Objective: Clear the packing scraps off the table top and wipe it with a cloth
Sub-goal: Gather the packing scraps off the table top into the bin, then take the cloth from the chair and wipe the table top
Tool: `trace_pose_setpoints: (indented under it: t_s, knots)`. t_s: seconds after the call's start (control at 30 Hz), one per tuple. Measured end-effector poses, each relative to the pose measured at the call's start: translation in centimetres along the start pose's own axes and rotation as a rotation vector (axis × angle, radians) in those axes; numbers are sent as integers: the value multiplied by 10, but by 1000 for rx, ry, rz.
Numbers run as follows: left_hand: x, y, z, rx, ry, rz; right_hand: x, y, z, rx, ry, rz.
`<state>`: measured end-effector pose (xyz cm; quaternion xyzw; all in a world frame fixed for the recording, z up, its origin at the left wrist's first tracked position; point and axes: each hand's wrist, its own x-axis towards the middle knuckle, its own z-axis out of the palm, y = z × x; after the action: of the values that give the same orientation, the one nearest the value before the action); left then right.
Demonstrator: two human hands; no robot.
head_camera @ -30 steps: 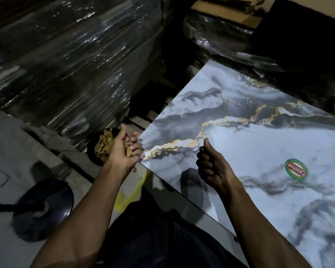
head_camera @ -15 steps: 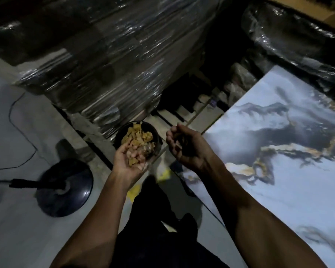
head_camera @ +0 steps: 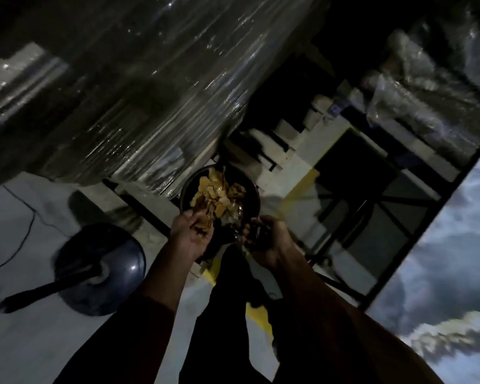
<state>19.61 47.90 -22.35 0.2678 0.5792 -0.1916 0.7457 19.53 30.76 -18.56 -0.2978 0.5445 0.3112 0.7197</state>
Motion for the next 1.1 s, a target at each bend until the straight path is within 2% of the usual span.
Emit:
trace_pose_setpoints:
  t_s: [0.17,0.27,0.47,0.57,0.7,0.87,1.0,1.1]
  knots:
    - [28,17,9,-30,-32,9,17,-16,37,98,-22,-29]
    - [36,23,12,93,-37,0,3,-26,50,108,-15,-62]
    - [20,14,30,456,15,138,-24,-31,42,-215,88,-203]
    - [1,8,48,633,12,241,-34,-30,34,-411,146,-356]
    - [-37,-3,71,922,-96,493,-66,-32,16,-737,233,-680]
    - [-124,-42,92,1211,-349,840,-153,-22,-37,-998,405,-1082]
    - [-182,-92,89,1375,-480,997,-213,10,-110,-1004,637,-1206]
    - [-221,-143,68,1484,-589,1078,-248,60,-182,-952,816,-1179]
